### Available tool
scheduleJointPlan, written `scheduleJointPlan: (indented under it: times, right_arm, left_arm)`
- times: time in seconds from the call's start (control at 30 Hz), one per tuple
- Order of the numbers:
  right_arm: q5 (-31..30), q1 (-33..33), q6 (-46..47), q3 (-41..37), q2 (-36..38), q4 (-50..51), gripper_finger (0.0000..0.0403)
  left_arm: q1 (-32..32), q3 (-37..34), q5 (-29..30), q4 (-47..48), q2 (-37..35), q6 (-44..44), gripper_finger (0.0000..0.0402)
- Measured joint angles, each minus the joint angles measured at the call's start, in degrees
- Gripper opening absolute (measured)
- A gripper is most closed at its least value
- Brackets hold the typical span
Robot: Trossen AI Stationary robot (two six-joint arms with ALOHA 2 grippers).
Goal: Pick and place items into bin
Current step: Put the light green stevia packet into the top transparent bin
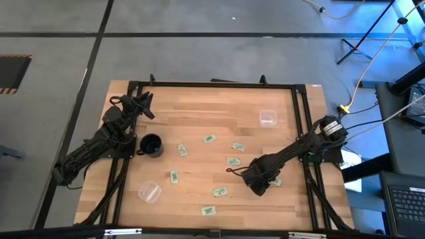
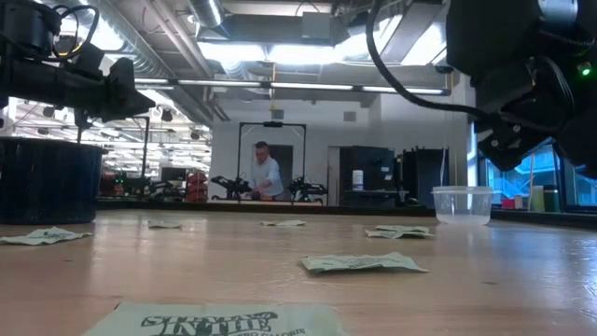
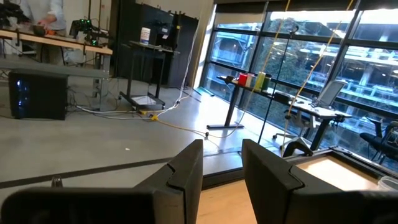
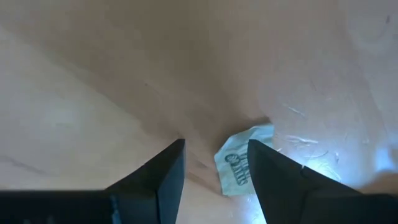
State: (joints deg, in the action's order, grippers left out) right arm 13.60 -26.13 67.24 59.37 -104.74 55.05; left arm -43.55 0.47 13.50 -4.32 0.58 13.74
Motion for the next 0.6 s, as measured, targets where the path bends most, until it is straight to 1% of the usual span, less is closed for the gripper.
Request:
scheduleJointPlan:
  times: [0.23, 0.5, 0.6]
  right_arm:
    - [0.09, 0.04, -0.02, 0.28, -1.71, 0.19, 0.0176]
    - [-0.05, 0.04, 0.0, 0.2, -1.89, 0.17, 0.0176]
    - [-0.1, 0.04, 0.0, 0.15, -1.93, 0.1, 0.0167]
  left_arm:
    - [0.0, 0.0, 0.0, 0.02, 0.0, 0.0, 0.0106]
    - [0.0, -0.02, 0.0, 0.1, 0.0, 0.0, 0.0106]
    - [0.0, -0.01, -0.01, 0.33, 0.0, 0.0, 0.0106]
